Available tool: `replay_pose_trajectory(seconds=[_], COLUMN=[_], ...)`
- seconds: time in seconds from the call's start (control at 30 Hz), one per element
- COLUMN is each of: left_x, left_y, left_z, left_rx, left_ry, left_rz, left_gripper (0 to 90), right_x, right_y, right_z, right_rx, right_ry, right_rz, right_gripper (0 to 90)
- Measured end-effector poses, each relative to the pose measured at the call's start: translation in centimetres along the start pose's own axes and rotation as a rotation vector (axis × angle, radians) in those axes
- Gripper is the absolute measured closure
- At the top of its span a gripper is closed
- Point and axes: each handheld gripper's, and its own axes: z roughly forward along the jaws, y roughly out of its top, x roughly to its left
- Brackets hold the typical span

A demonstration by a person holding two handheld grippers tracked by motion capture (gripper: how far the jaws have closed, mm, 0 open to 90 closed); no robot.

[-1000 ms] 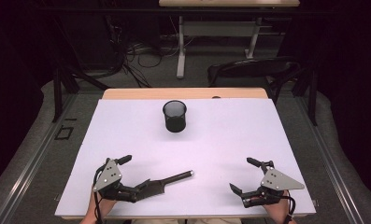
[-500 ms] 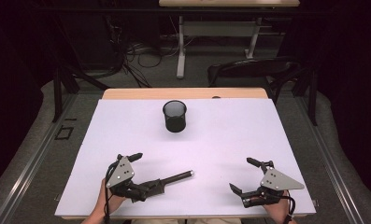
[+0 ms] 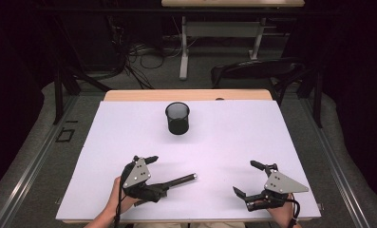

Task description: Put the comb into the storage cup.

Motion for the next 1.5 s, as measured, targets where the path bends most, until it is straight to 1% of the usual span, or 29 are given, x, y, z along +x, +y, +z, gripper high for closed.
replay_pose_trajectory(seconds=[0.07, 0.1, 0.13, 0.17, 0.2, 0.23, 0.27, 0.3, 0.37, 0.43, 0.47, 0.53, 0.57, 0.6, 0.63, 0.67, 0.7, 0.77, 0.8, 0.83, 0.87, 0.9, 0.93, 0.97, 1.0, 1.13, 1.33, 1.43, 1.5], left_x=[-0.1, -0.2, -0.2, -0.3, -0.3, -0.4, -0.5, -0.5, -0.6, -0.6, -0.7, -0.8, -0.9, -1.1, -1.2, -1.2, -1.3, -1.4, -1.5, -1.5, -1.6, -1.7, -1.7, -1.8, -1.8, -1.8, -1.6, -1.6, -1.7], left_y=[0.2, 0.3, 0.3, 0.4, 0.4, 0.6, 0.6, 0.7, 0.8, 0.8, 1.0, 1.0, 1.0, 1.1, 1.1, 1.1, 1.1, 1.3, 1.4, 1.4, 1.4, 1.5, 1.5, 1.5, 1.4, 1.0, 0.7, 0.6, 0.5], left_z=[0.3, 0.5, 0.5, 0.7, 0.7, 1.1, 1.3, 1.4, 1.8, 2.0, 2.4, 2.6, 3.0, 3.5, 3.8, 3.8, 4.1, 4.6, 5.1, 5.1, 5.4, 5.9, 5.9, 6.2, 6.7, 7.1, 7.2, 7.3, 7.4], left_rx=[0.005, 0.001, 0.001, 0.008, 0.008, 0.012, 0.015, 0.022, 0.036, 0.042, 0.075, 0.085, 0.108, 0.137, 0.157, 0.157, 0.174, 0.199, 0.220, 0.220, 0.232, 0.258, 0.258, 0.271, 0.296, 0.334, 0.339, 0.348, 0.357], left_ry=[-0.012, -0.022, -0.022, -0.033, -0.033, -0.046, -0.053, -0.059, -0.077, -0.086, -0.101, -0.105, -0.117, -0.138, -0.142, -0.142, -0.144, -0.147, -0.157, -0.157, -0.158, -0.171, -0.171, -0.173, -0.184, -0.181, -0.186, -0.187, -0.184], left_rz=[0.007, 0.008, 0.008, 0.018, 0.018, 0.020, 0.020, 0.024, 0.022, 0.015, 0.019, 0.017, 0.019, 0.024, 0.034, 0.034, 0.042, 0.045, 0.049, 0.049, 0.052, 0.060, 0.060, 0.064, 0.067, 0.060, 0.054, 0.058, 0.069], left_gripper=[20.6, 25.9, 31.7, 35.7, 40.6, 45.0, 47.3, 53.1, 60.0, 70.1, 73.5, 80.6, 80.6, 86.9, 89.3, 89.9, 89.9, 90.0, 90.0, 90.0, 90.0, 90.0, 90.0, 90.0, 90.0, 90.0, 90.0, 90.0, 90.0], right_x=[0.0, 0.0, 0.0, 0.0, 0.0, 0.0, 0.0, 0.0, 0.1, 0.1, 0.1, 0.1, 0.0, 0.1, 0.1, 0.1, 0.1, 0.0, 0.0, 0.0, 0.0, 0.1, 0.1, 0.1, 0.1, 0.1, 0.1, 0.1, 0.1], right_y=[0.0, 0.0, 0.0, 0.0, 0.0, 0.0, 0.0, 0.0, 0.0, 0.0, 0.0, 0.0, 0.0, 0.0, 0.0, 0.0, 0.0, 0.0, 0.0, 0.0, 0.0, 0.0, 0.0, 0.0, 0.0, 0.0, -0.1, 0.0, -0.1], right_z=[0.0, 0.0, 0.0, 0.0, 0.0, 0.0, 0.0, 0.0, 0.0, 0.0, 0.0, 0.0, 0.0, 0.0, 0.0, 0.0, 0.0, 0.0, 0.0, 0.0, 0.0, 0.0, 0.1, 0.1, 0.1, 0.0, 0.1, 0.1, 0.1], right_rx=[0.000, 0.001, 0.001, 0.003, 0.003, 0.002, 0.002, 0.002, 0.006, 0.007, 0.010, 0.011, 0.009, 0.009, 0.009, 0.009, 0.009, 0.009, 0.009, 0.009, 0.009, 0.010, 0.010, 0.010, 0.011, 0.011, 0.014, 0.013, 0.012], right_ry=[0.001, 0.002, 0.002, 0.003, 0.003, 0.002, 0.002, 0.003, 0.003, 0.003, 0.004, 0.004, 0.004, 0.004, 0.004, 0.004, 0.005, 0.005, 0.005, 0.005, 0.005, 0.005, 0.005, 0.005, 0.005, 0.006, 0.010, 0.009, 0.010], right_rz=[0.001, 0.004, 0.004, 0.002, 0.002, 0.002, 0.001, 0.000, -0.002, -0.001, 0.004, 0.002, -0.003, -0.006, -0.007, -0.007, -0.007, -0.007, -0.006, -0.006, -0.007, -0.005, -0.006, -0.006, -0.006, -0.003, -0.005, -0.007, -0.004], right_gripper=[0.4, 0.4, 0.4, 0.4, 0.4, 0.4, 0.5, 0.5, 0.5, 0.5, 0.5, 0.6, 0.5, 0.6, 0.6, 0.6, 0.6, 0.6, 0.6, 0.6, 0.6, 0.7, 0.7, 0.7, 0.7, 0.8, 0.8, 0.9, 0.9])
